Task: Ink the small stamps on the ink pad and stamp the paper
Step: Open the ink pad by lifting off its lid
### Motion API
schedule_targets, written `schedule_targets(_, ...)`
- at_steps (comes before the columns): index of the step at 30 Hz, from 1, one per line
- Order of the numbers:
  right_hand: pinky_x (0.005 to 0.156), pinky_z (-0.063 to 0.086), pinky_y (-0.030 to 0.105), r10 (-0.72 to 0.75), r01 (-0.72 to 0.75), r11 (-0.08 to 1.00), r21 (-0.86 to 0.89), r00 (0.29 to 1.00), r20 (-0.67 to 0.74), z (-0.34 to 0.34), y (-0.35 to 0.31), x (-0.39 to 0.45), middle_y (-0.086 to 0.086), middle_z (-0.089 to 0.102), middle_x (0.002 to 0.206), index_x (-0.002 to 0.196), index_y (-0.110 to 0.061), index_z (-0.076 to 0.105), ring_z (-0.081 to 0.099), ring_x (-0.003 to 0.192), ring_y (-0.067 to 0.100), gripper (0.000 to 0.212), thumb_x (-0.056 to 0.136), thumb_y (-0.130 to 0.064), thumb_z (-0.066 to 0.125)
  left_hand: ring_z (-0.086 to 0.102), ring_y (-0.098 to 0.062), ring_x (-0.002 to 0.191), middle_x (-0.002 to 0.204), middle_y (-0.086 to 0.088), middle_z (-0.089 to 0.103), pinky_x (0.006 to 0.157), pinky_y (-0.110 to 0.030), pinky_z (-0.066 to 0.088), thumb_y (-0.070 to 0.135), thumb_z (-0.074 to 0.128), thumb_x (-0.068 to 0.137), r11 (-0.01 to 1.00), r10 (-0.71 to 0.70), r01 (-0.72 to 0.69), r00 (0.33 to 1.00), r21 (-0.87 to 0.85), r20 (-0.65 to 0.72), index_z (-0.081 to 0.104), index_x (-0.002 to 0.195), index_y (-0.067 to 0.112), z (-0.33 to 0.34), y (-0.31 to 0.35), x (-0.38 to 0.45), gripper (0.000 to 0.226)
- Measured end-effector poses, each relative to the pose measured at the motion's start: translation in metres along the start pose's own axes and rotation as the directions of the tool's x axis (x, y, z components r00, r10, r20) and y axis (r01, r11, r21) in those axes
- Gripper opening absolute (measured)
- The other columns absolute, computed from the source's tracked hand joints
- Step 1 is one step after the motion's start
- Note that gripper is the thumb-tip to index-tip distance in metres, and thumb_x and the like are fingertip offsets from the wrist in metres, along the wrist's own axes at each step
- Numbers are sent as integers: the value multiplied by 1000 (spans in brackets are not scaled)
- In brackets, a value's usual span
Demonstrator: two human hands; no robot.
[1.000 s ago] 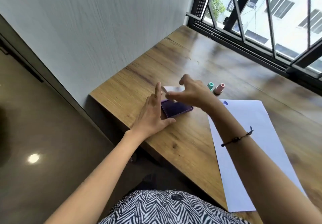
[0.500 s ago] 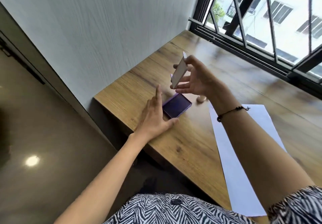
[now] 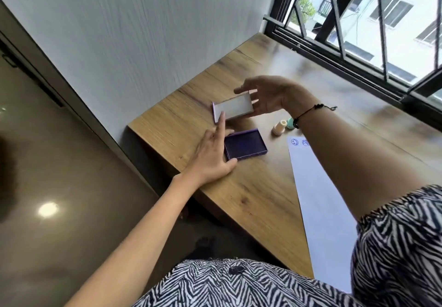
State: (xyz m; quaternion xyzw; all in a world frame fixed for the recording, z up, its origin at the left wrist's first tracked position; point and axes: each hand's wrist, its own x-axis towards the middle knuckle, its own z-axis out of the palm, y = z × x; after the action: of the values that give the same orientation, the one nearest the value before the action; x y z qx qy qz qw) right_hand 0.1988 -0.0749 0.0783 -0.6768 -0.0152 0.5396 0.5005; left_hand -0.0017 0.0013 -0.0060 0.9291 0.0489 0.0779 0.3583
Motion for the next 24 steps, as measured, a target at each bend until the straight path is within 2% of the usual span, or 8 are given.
schedule_targets(5,72,55,36,-162,40,903,-428,954,-252,11,-6,-6,24,52,113,111,2,52,59,81,31,26,88,-10,55,30,-19,125,141,-1,43,105,-33,28,27,66,75,1000,-5,5,1000,3,5,-25,135,28,1,2,0,109)
schedule_targets(8,81,57,38,-388,78,714,-696,872,-300,8,-6,-21,24,63,104,111,4,59,64,88,33,29,84,-4,58,29,-18,125,141,-2,42,104,-30,26,27,67,75,1000,1,-1,1000,-6,18,-21,138,27,2,1,0,108)
schedule_targets(11,63,59,31,-550,10,474,-880,784,-287,-2,7,-48,20,68,76,95,4,67,67,71,34,22,78,3,53,28,-22,126,142,-5,38,102,-29,24,30,69,73,1000,19,-19,1000,-22,-13,-5,143,22,2,2,0,102)
schedule_targets(14,67,54,34,-569,-141,206,-968,788,-235,-8,37,-69,24,70,89,91,-1,69,65,84,39,18,77,-3,58,33,-29,123,139,-13,41,102,-26,22,26,69,74,997,79,-79,986,7,-144,28,139,13,4,12,3,78)
schedule_targets(16,68,49,35,-535,-212,119,-970,809,-243,-7,56,-72,23,66,96,89,0,64,58,82,36,17,75,-9,64,38,-30,119,132,-15,47,102,-26,24,21,67,75,992,120,-124,972,-9,-204,45,128,11,7,23,6,58)
schedule_targets(19,61,37,31,-536,-264,124,-956,794,-289,-1,71,-68,23,60,94,77,-2,54,48,72,32,5,78,-6,58,44,-25,113,123,-15,53,98,-21,29,13,62,78,987,110,-137,959,-87,-262,56,117,9,11,40,8,39)
schedule_targets(21,61,35,31,-587,-257,145,-956,755,-292,-2,77,-63,26,61,95,84,4,57,56,77,38,8,78,-1,54,51,-18,101,114,-12,58,90,-16,36,8,58,81,979,29,-96,941,-182,-338,60,111,8,12,48,8,30)
schedule_targets(24,57,41,30,-651,-92,398,-913,673,-351,-8,83,-63,24,67,86,90,3,64,61,74,36,15,79,-5,58,57,-9,80,99,-5,63,75,-14,46,9,54,86,910,-190,29,916,-414,-352,62,104,13,8,55,9,21)
